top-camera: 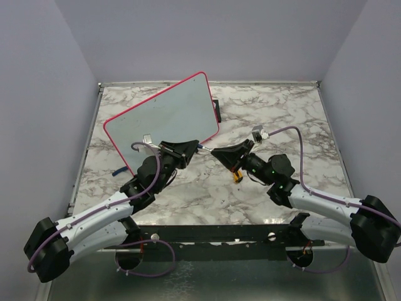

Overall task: Write a sentence on the whiteboard
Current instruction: Open the whiteboard marker at the center of the board.

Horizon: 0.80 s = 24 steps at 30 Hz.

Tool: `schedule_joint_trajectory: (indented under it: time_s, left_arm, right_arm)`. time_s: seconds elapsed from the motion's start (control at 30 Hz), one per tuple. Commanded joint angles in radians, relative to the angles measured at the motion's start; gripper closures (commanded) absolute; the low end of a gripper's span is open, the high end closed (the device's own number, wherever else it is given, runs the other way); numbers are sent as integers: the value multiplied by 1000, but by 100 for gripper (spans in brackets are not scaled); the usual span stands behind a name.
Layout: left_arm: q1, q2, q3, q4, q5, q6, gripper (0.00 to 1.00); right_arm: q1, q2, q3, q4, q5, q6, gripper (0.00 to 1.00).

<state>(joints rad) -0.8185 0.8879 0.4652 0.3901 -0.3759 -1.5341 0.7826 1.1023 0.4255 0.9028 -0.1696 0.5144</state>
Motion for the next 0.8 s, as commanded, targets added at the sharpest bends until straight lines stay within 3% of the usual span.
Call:
schedule_joint_trajectory:
  time_s: [0.0,0.33,0.53,0.67,0.77]
  left_arm:
    - [47,-38,4,-39,-230,-13,100]
    - [47,-48,-11,-42,-251,-56,100]
    - [47,-50,14,-69,-245,-4,100]
    - [47,-53,39,-108,-218,89,100]
    - [46,-32,105,-211,-165,250,100]
  right_arm:
    - [-6,-43,-33,-19,53,-24,99]
    - [-2,-61,-53,-12,79,-21,99]
    - [-2,-85,-63,-50,87,-24,99]
    - [-2,-150,-53,-170,154,-40,99]
    - [-2,-215,-31,-304,266,-38,99]
